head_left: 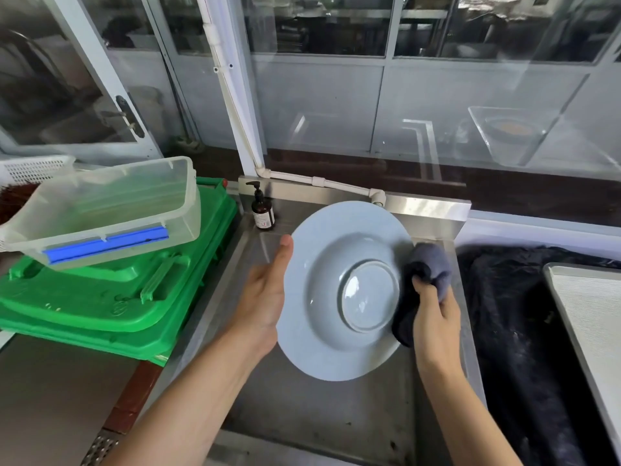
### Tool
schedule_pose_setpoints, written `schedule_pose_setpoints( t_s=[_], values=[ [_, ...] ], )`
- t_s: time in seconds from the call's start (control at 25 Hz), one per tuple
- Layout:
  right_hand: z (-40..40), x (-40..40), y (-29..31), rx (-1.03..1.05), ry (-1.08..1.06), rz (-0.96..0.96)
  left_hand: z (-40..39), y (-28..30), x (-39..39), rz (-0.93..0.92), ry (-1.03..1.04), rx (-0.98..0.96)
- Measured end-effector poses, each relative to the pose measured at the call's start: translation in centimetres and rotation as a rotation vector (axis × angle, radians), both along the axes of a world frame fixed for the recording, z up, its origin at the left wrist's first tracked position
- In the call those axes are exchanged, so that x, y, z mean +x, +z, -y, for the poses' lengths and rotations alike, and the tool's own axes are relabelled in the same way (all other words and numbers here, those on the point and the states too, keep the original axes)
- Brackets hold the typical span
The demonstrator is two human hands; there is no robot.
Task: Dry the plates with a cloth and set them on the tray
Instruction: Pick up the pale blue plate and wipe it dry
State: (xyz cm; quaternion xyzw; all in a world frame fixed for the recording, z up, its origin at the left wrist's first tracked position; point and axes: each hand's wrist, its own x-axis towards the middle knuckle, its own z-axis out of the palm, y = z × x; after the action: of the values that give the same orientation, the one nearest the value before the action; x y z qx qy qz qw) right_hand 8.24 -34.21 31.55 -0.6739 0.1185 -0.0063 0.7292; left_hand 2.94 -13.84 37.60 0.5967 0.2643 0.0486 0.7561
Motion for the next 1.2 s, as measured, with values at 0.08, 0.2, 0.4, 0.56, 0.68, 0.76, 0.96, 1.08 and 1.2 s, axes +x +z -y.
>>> schedule_pose_setpoints(
  t_s=[0.08, 0.2, 0.4, 0.56, 0.68, 0.76, 0.96, 1.08, 1.2],
  values=[
    [-0.8, 0.6, 0.8, -0.111, 0.111, 0.101, 0.3, 0.4, 0.1, 0.015, -0.008, 0.068],
    [-2.1, 0.8, 1.6, -0.198, 0.219, 0.272, -0.1, 0.5, 0.7, 0.037, 0.009, 0.167],
    [-3.9, 0.5, 2.7, -0.466, 0.500, 0.782, -0.4, -0.1, 0.8, 0.054, 0.045, 0.265],
    [-5.0, 1.5, 3.3, -0.326, 0.345, 0.420, 0.0, -0.3, 1.0, 0.028, 0.069, 0.247],
    [-6.4, -0.2, 2.8, -0.476, 0.433, 0.725, 0.0, 0.3, 2.0, 0.013, 0.115, 0.209],
    [-6.9, -1.4, 2.1, -0.553, 0.472, 0.851, -0.2, 0.3, 2.3, 0.019, 0.127, 0.143],
    [-7.2, -5.0, -1.9, -0.710, 0.504, 1.011, -1.3, -0.5, 2.3, -0.076, 0.180, 0.027],
    [-5.9, -5.9, -5.3, -0.784, 0.504, 1.136, -1.3, -0.1, 2.4, -0.130, 0.238, 0.012],
    [-3.7, -6.5, -8.5, -0.723, 0.507, 1.049, -1.9, 0.2, 2.8, -0.099, 0.260, -0.031]
  ],
)
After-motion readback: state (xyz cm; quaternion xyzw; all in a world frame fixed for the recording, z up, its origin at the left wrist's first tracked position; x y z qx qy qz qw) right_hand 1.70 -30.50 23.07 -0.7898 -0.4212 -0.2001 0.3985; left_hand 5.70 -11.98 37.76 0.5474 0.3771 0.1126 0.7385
